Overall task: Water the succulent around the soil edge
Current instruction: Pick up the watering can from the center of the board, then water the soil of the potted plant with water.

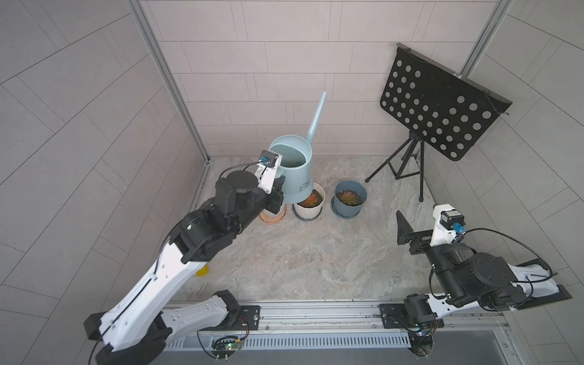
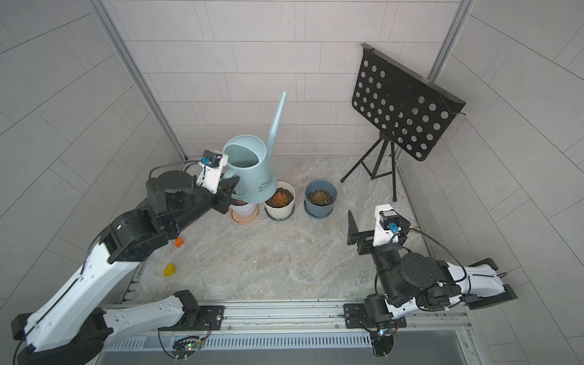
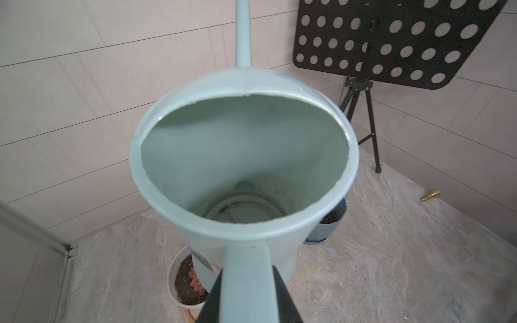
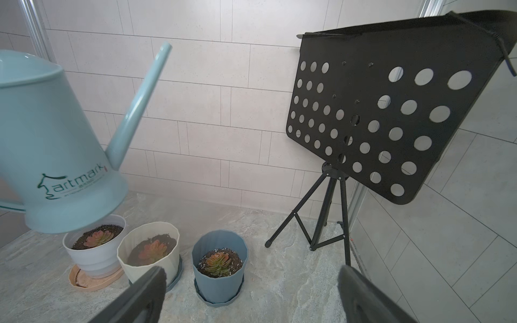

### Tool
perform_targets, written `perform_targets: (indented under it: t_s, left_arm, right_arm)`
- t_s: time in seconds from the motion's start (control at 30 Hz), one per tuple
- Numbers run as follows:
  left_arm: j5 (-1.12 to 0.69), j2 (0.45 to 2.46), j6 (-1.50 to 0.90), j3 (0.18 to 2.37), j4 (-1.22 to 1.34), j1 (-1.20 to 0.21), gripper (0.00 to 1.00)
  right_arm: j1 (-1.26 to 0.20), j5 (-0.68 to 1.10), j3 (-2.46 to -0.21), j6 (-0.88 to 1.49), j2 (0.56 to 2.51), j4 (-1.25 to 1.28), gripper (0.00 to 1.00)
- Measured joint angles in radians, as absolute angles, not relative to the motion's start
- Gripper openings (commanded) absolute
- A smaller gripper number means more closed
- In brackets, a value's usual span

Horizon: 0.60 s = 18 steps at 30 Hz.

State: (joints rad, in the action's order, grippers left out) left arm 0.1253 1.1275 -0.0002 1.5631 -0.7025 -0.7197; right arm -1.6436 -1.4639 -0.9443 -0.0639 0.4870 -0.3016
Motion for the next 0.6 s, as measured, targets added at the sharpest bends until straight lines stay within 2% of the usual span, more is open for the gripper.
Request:
perform_targets:
  t_s: [0.13, 0.27, 0.47, 0.6]
  left_arm:
    - [0.050, 1.220, 0.087, 1.612, -0.841, -0.622, 0.00]
    - [0.101, 1.186, 0.168, 1.612, -1.003, -0.508, 0.00]
    - [0.246, 1.058, 0.271, 1.586, -1.087, -0.437, 0.00]
    - [0.268, 1.024, 0.294, 1.571, -1.097, -0.426, 0.00]
  right_arm:
    - [-1.638, -1.464, -0.978, -0.119, 0.507, -0.297, 1.00]
    - [-1.573, -1.463, -0.994, -0.203, 0.549, -0.294, 1.00]
    - [-1.390, -1.386, -1.006, -0.352, 0.644, -0.300, 1.00]
    - [-1.173, -1.161, -1.123, -0.333, 0.793, -0.421, 1.00]
